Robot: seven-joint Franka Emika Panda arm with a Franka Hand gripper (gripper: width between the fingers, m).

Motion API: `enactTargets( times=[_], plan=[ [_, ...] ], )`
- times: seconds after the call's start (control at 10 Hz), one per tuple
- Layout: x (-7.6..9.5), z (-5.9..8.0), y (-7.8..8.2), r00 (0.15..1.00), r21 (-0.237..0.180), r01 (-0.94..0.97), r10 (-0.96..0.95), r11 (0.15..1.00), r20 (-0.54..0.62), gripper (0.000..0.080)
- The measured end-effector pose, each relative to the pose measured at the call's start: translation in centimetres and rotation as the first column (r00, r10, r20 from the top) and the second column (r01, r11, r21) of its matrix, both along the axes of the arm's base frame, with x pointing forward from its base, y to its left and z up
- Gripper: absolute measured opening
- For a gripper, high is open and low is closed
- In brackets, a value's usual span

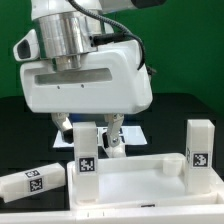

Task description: Assemble desk

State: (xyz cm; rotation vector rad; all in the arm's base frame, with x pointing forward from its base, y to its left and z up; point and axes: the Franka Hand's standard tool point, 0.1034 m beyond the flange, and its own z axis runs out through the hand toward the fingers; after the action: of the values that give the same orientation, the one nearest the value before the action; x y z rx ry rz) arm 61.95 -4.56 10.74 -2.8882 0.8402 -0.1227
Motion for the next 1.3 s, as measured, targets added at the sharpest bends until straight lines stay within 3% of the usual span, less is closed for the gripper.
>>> enactTargets(
  times=[0.1,0.2,0.5,0.6,0.7,0.8,1.1,1.3],
  plan=[
    [0.74,0.7,0.05,0.978,-0.062,-0.206,0.207,0.977,0.011,0.0649],
    [1.02,0.84,0.72,0.921,-0.096,-0.386,0.389,0.918,0.013,0.0649],
    [0.99,0.78,0.83,0.939,-0.086,-0.342,0.345,0.936,0.014,0.0601],
    [0.99,0.77,0.83,0.958,-0.078,-0.284,0.286,0.956,0.013,0.0423],
    [0.95,0.76,0.63,0.978,-0.072,-0.209,0.21,0.975,0.008,0.0423],
    [0.93,0.77,0.34,0.995,-0.069,-0.102,0.102,0.992,0.001,0.03],
    [0.65,0.62,0.37,0.96,-0.027,0.276,-0.277,0.961,-0.045,0.0293],
    [0.45,0.39,0.96,0.775,0.024,0.628,-0.622,0.778,-0.112,0.0289]
  ],
)
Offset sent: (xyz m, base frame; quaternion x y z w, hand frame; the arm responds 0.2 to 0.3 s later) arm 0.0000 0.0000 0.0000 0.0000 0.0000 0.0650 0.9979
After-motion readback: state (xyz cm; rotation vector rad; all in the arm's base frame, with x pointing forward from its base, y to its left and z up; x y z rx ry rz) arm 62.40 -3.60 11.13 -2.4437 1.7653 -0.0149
